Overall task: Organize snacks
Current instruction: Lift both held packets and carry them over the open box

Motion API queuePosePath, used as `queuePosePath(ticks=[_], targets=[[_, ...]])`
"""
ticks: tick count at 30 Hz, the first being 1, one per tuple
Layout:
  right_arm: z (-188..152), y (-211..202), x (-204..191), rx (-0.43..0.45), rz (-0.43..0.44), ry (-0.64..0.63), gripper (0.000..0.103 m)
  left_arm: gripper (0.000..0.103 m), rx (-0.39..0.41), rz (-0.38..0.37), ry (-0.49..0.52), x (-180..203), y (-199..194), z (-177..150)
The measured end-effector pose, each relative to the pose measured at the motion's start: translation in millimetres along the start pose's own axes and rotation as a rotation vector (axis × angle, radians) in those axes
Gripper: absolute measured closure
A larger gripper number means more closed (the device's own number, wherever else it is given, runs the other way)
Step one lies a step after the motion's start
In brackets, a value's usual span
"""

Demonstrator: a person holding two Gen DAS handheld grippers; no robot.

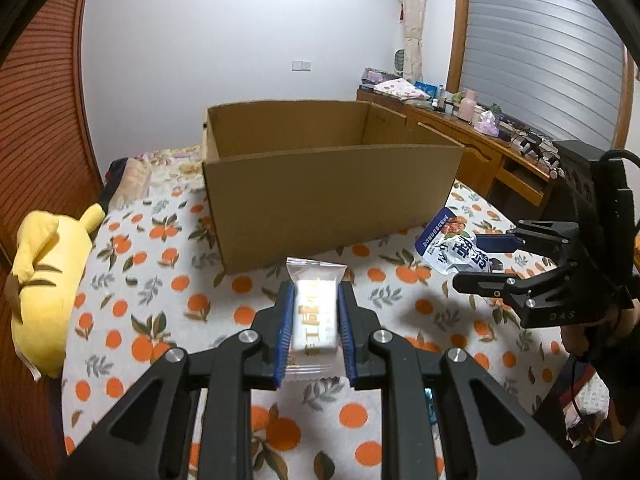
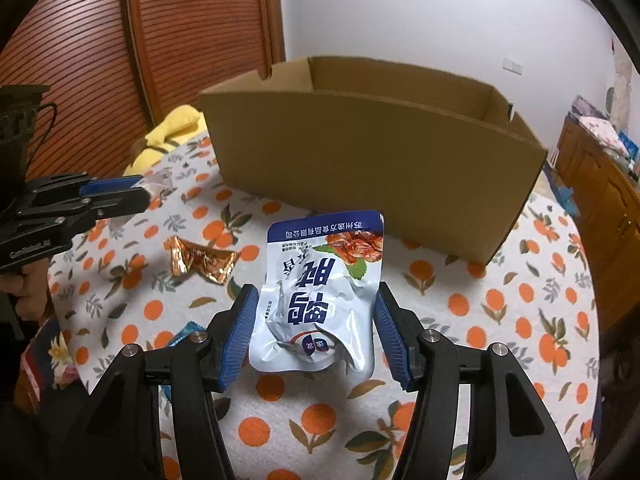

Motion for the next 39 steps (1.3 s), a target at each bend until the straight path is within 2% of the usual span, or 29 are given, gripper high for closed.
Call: queuePosePath(ticks=[21,32,39], targets=[[52,-35,18,0.104,-0.038,-0.012,0.044,0.084,0.083,0.018,0.093,15,-3,79],[87,-41,18,0.135,-0.023,-0.025,0.044,0.084,0.079,0.017,0.108,14,15,97],[103,-33,26,0.134,0.013,-0.002,0.044,0.084,0.065,0.001,0.077,12,33,103]])
Point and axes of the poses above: each gripper's, at about its wrist camera, not at the fingertips, and y roughly the way its jaws point, x to its right, z to its top, the point moved 10 cm from there along y, roughly the way its jaws point, and after that the axes turned 3 degrees about z, right-handed, at the moved point
